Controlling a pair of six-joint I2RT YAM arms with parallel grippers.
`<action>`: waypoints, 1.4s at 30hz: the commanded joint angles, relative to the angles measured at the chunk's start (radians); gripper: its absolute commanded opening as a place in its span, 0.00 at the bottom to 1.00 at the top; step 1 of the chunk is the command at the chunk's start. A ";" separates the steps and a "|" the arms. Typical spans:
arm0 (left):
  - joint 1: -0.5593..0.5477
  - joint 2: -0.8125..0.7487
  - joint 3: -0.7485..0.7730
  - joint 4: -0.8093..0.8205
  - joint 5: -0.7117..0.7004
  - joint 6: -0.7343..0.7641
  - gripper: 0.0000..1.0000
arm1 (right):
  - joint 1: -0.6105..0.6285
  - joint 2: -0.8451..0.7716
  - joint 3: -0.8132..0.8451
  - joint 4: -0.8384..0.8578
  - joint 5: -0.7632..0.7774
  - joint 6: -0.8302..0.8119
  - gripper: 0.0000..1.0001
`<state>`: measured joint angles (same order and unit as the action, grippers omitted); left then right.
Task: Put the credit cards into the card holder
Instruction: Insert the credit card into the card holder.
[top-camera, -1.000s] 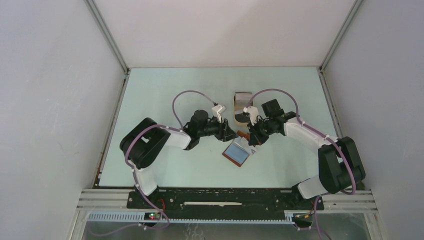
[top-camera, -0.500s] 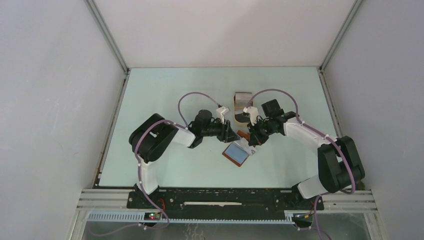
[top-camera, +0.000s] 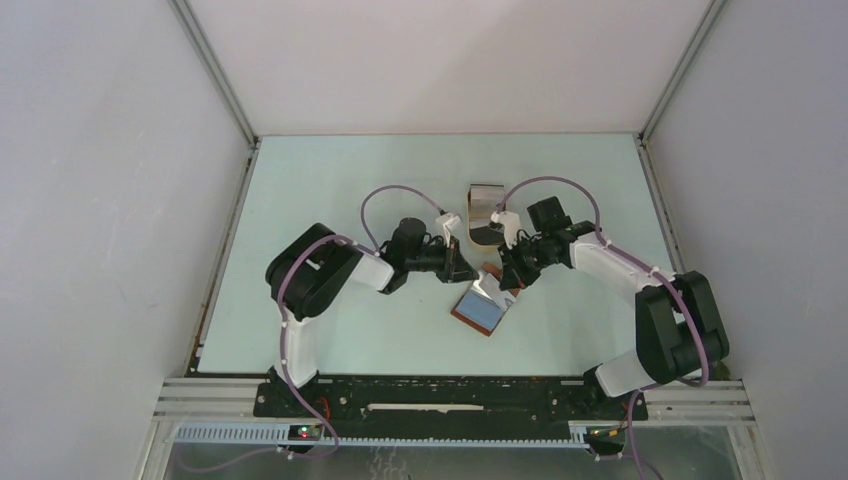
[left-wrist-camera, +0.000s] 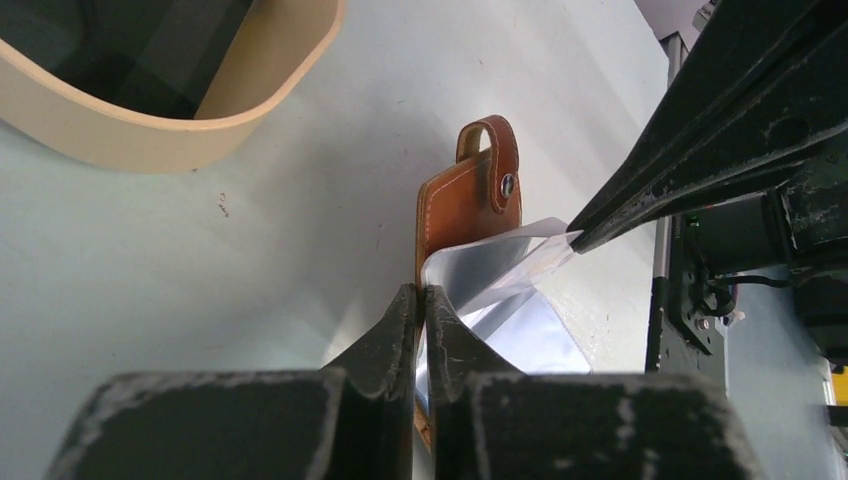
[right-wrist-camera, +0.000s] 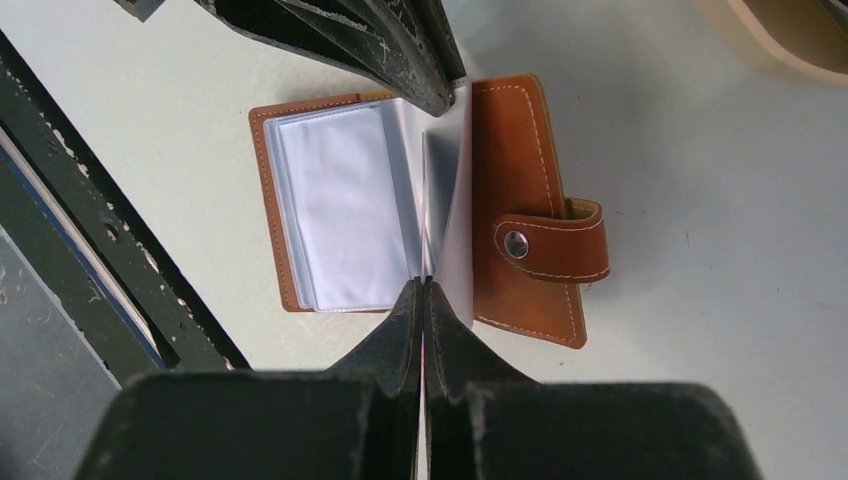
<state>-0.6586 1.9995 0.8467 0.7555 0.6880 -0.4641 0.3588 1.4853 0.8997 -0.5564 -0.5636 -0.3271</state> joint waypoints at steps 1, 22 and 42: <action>0.001 0.014 0.034 0.054 0.048 -0.017 0.07 | -0.012 -0.003 0.039 0.010 -0.039 -0.002 0.00; 0.039 -0.091 -0.032 0.029 -0.186 -0.122 0.30 | -0.098 0.151 0.093 0.002 -0.163 -0.019 0.00; -0.210 -0.157 -0.163 0.031 -0.317 -0.319 0.21 | -0.116 0.201 0.097 0.019 -0.201 0.079 0.00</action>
<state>-0.8528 1.7905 0.6605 0.7422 0.4263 -0.7246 0.2512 1.6752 0.9699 -0.5564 -0.7460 -0.2787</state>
